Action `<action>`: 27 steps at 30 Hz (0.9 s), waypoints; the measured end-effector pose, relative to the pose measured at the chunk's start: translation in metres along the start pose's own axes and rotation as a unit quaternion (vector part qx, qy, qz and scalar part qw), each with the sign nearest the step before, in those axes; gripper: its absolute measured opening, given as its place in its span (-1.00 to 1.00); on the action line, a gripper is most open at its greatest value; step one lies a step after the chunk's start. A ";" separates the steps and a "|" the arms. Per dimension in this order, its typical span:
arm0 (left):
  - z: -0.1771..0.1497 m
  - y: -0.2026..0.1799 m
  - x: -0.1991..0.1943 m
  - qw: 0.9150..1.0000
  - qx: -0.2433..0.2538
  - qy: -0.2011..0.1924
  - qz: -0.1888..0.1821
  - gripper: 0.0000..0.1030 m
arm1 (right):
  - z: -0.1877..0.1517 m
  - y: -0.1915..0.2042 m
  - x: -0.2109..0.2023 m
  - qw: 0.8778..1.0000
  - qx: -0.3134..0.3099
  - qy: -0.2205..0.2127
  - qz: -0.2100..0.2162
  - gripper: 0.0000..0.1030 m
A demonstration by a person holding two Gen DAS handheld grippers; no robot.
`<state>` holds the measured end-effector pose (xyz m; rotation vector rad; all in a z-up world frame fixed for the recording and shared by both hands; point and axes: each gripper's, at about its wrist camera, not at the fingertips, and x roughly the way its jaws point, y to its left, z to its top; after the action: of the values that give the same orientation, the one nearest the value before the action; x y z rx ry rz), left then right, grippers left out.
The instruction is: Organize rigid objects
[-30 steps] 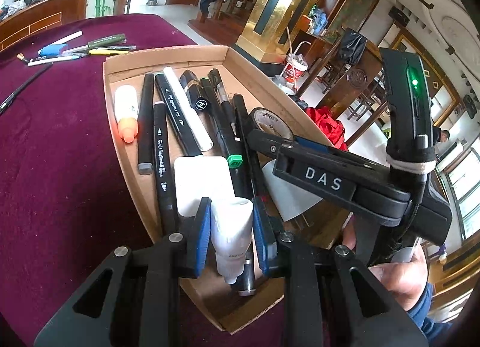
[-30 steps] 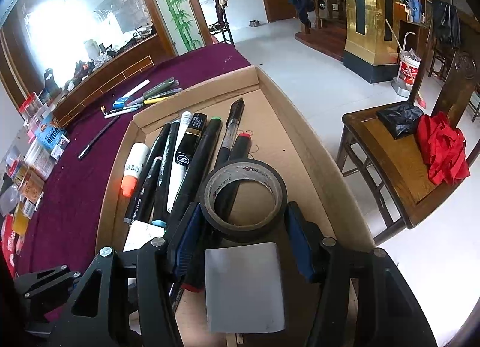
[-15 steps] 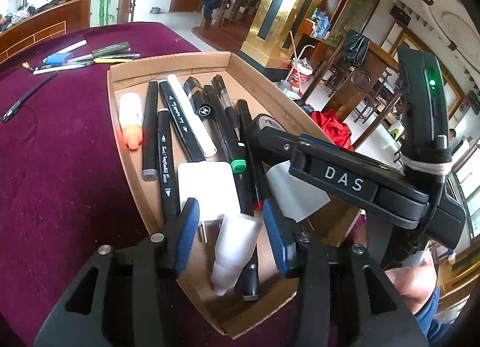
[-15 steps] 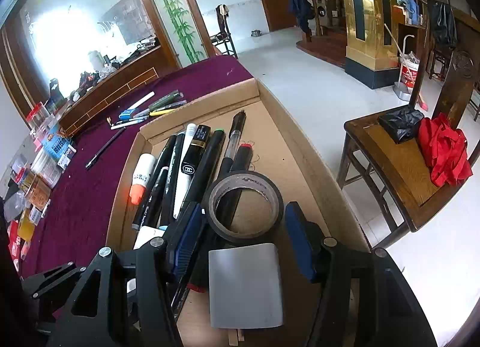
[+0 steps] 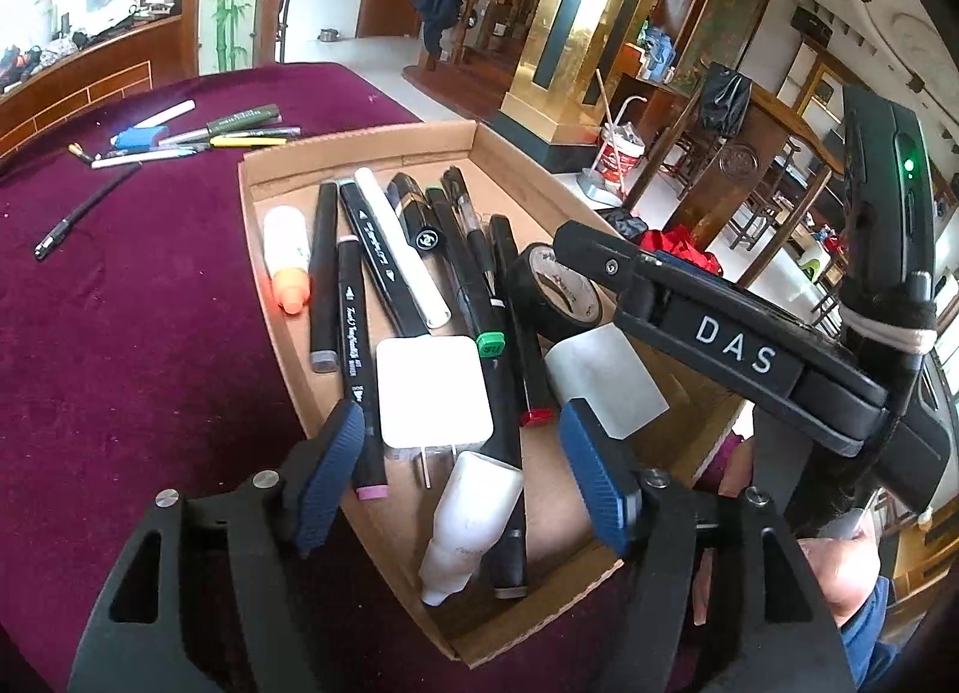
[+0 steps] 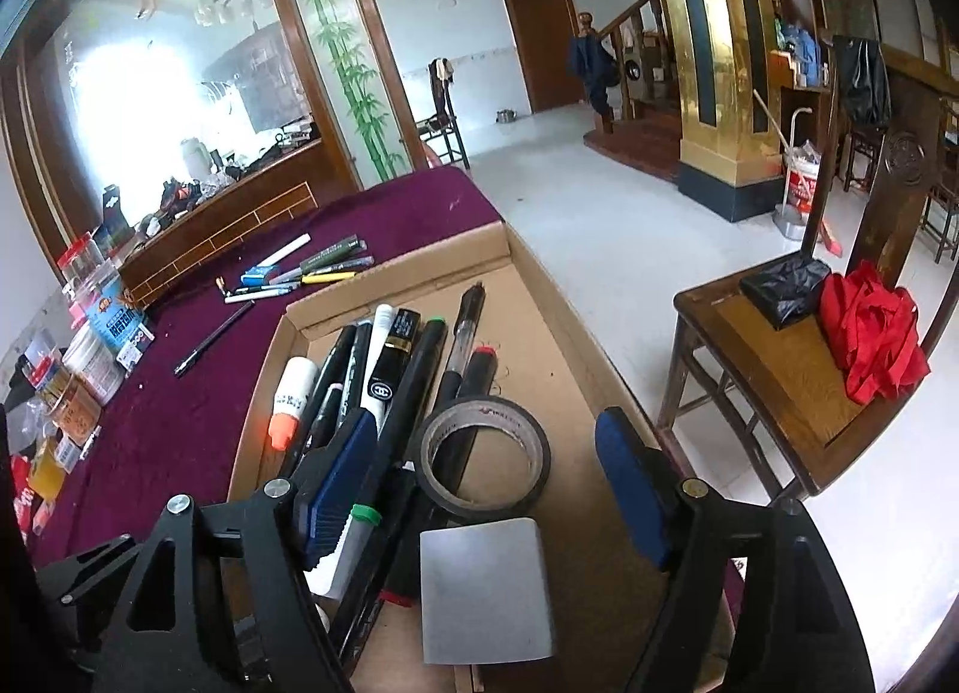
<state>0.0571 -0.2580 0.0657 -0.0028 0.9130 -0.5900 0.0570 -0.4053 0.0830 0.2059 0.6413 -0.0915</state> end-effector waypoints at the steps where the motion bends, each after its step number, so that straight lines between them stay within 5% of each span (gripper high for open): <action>1: 0.001 0.000 -0.002 1.000 0.000 -0.002 0.004 0.31 | 0.001 0.001 -0.001 1.000 -0.001 -0.004 -0.002 0.37; 11: -0.005 -0.010 -0.046 0.995 0.033 -0.074 0.055 0.58 | 0.006 -0.004 -0.014 0.999 0.007 -0.041 -0.010 0.44; 16: -0.024 -0.010 -0.063 0.994 0.050 -0.057 0.083 0.58 | -0.007 0.002 -0.038 0.999 -0.010 -0.032 0.003 0.44; 20: -0.041 -0.010 -0.071 0.981 0.066 -0.094 0.158 0.58 | -0.026 0.017 -0.064 0.998 -0.050 -0.042 0.007 0.49; 27: -0.056 0.003 -0.070 0.971 0.053 -0.109 0.206 0.59 | -0.057 0.015 -0.085 0.998 -0.040 -0.047 0.008 0.65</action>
<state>-0.0155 -0.2088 0.0823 0.2095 0.6420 -0.2434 -0.0417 -0.3760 0.0919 0.1295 0.5488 -0.0595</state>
